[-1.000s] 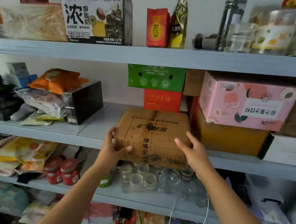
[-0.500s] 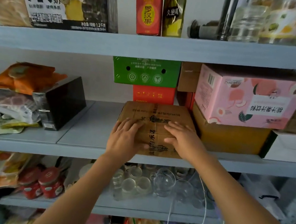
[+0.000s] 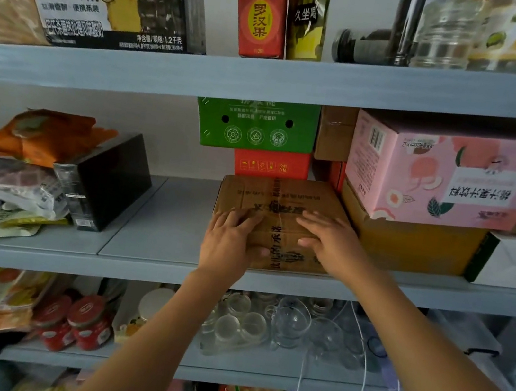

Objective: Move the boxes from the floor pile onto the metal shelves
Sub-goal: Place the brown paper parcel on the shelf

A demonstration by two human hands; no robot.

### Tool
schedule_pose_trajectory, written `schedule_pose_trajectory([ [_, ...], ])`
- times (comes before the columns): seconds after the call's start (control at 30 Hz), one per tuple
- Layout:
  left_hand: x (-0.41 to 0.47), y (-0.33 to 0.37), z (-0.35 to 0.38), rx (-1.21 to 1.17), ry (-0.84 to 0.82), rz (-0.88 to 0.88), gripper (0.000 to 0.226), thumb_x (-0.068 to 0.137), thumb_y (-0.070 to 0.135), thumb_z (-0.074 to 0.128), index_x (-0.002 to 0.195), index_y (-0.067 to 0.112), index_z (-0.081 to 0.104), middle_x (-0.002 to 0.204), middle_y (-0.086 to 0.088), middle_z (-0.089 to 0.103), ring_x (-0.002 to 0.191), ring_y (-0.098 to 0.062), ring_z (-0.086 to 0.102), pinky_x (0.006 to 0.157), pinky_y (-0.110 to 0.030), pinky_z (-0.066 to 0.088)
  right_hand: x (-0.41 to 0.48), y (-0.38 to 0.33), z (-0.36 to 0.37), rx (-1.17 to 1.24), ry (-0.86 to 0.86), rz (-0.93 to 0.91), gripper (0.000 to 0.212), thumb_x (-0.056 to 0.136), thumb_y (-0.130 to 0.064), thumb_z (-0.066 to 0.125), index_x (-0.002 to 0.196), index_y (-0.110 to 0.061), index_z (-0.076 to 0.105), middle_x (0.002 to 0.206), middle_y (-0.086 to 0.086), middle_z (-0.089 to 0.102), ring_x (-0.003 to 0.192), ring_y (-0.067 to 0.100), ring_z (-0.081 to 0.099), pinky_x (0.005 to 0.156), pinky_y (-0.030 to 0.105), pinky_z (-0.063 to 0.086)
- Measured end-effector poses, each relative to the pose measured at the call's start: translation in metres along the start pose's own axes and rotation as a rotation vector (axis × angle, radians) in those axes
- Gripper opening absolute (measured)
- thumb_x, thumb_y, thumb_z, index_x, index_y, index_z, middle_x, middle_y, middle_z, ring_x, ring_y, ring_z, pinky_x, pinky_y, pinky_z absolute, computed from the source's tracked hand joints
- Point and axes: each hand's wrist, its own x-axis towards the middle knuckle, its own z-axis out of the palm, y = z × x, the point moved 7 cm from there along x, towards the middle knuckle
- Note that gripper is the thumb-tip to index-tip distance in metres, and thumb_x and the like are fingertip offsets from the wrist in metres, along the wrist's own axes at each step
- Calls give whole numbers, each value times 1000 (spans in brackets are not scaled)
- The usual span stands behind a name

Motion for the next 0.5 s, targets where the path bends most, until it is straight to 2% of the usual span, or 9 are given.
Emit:
schedule_pose_trajectory([
  [0.13, 1, -2, 2, -27, -1, -3, 71, 80, 59, 66, 143, 30, 49, 146, -1, 48, 140, -25, 38, 122, -42, 15, 0, 0, 5, -50, 17, 25, 49, 101, -37, 46, 149, -31, 37, 159, -11, 27, 148, 5, 18, 120, 35, 9],
  [0.5, 1, 1, 0, -6, -54, -21, 70, 84, 58, 63, 146, 31, 44, 150, 0, 43, 142, -25, 33, 123, -39, 7, -4, -4, 4, -88, -15, 38, 49, 103, -37, 42, 151, -30, 33, 161, -10, 23, 149, 7, 16, 120, 35, 8],
])
